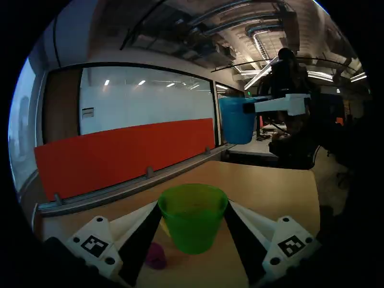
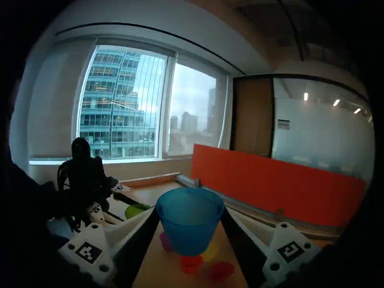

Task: Pour water

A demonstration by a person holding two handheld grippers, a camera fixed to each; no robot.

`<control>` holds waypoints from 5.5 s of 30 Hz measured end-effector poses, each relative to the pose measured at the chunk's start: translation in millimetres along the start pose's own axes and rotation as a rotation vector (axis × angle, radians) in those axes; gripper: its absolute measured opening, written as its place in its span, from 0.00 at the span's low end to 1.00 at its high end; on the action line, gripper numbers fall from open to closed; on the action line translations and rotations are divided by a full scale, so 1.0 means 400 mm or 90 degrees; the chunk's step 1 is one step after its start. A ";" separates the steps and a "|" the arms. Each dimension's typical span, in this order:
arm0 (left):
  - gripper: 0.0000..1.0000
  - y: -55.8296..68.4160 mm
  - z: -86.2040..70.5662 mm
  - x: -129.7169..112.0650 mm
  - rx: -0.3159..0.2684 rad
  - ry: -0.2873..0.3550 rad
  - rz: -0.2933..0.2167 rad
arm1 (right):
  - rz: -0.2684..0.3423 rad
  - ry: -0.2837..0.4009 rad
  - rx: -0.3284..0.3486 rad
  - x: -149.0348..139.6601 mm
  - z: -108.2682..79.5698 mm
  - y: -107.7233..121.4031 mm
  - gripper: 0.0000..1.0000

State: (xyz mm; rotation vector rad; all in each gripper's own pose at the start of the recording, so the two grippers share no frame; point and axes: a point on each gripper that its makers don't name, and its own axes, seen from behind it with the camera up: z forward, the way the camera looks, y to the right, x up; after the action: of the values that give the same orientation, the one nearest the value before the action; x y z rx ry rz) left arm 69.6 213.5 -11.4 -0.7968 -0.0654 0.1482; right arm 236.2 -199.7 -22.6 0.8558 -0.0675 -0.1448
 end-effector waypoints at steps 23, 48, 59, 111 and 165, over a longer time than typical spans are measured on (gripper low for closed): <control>0.87 0.002 0.005 -0.084 -0.011 -0.062 0.008 | 0.016 -0.036 0.002 -0.122 -0.014 0.024 0.93; 0.87 0.013 0.027 -0.216 -0.039 -0.156 0.007 | 0.026 -0.148 0.028 -0.343 0.004 0.020 0.93; 0.87 0.027 0.033 -0.296 -0.058 -0.216 0.015 | 0.038 -0.200 0.036 -0.442 0.015 0.020 0.94; 0.88 0.078 0.056 -0.522 -0.126 -0.347 0.008 | 0.016 -0.369 0.078 -0.752 0.018 -0.057 0.93; 0.89 0.077 0.015 -0.571 -0.132 -0.375 -0.034 | 0.019 -0.410 0.063 -0.836 -0.028 -0.075 1.00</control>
State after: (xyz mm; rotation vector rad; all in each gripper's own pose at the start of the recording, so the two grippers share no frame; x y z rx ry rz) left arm -159.9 203.2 -29.8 -0.9361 -0.6665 0.3253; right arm -96.0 -159.4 -53.0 0.8780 -0.6934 -0.3880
